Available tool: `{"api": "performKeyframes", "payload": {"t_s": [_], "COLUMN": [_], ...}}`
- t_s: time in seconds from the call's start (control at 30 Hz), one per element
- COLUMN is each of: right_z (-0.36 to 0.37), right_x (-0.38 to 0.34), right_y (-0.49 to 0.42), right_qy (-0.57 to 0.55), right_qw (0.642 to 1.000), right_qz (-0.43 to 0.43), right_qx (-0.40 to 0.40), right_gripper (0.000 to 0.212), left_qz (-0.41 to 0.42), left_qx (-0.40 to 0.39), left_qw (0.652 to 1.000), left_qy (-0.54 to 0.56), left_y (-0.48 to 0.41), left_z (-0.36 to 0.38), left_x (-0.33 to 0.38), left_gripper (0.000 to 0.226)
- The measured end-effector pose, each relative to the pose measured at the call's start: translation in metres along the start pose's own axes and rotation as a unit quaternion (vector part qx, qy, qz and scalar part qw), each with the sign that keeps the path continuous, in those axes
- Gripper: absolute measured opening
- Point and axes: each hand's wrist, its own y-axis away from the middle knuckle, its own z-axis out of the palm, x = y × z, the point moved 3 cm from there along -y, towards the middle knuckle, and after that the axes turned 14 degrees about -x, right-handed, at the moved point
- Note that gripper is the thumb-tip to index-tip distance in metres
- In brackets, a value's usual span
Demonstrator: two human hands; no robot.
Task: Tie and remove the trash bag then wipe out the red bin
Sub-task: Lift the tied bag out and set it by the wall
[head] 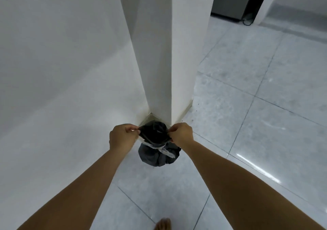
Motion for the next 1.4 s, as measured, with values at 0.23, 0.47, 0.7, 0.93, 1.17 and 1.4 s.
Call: {"api": "performKeyframes", "payload": {"t_s": [0.23,0.47,0.7,0.93,1.17,1.4], "right_z": [0.040,0.058,0.044,-0.028,-0.121,-0.211], "right_x": [0.039,0.050,0.049,0.093,0.140,0.197], "right_y": [-0.097,-0.143,-0.138,-0.076,0.056,0.238], "right_qy": [-0.028,-0.056,-0.043,-0.056,-0.070,-0.099], "right_qw": [0.999,0.998,0.998,0.990,0.972,0.938], "right_qz": [0.029,0.029,-0.013,0.040,0.118,0.207], "right_qx": [0.033,0.022,0.035,0.126,0.191,0.262], "right_gripper": [0.015,0.017,0.025,0.036,0.035,0.033], "left_qz": [-0.015,-0.004,0.017,0.253,0.231,0.324], "left_qx": [0.035,-0.010,0.049,0.089,-0.004,-0.114], "left_qw": [0.999,0.999,0.998,0.928,0.929,0.865], "left_qy": [0.007,-0.033,-0.025,-0.257,-0.288,-0.366], "left_y": [-0.102,-0.149,-0.144,-0.085,-0.032,0.054], "left_z": [0.032,0.051,0.033,0.042,0.063,0.126], "left_x": [-0.052,-0.071,-0.057,-0.002,0.050,0.148], "left_gripper": [0.011,0.016,0.033,0.048,0.057,0.041]}}
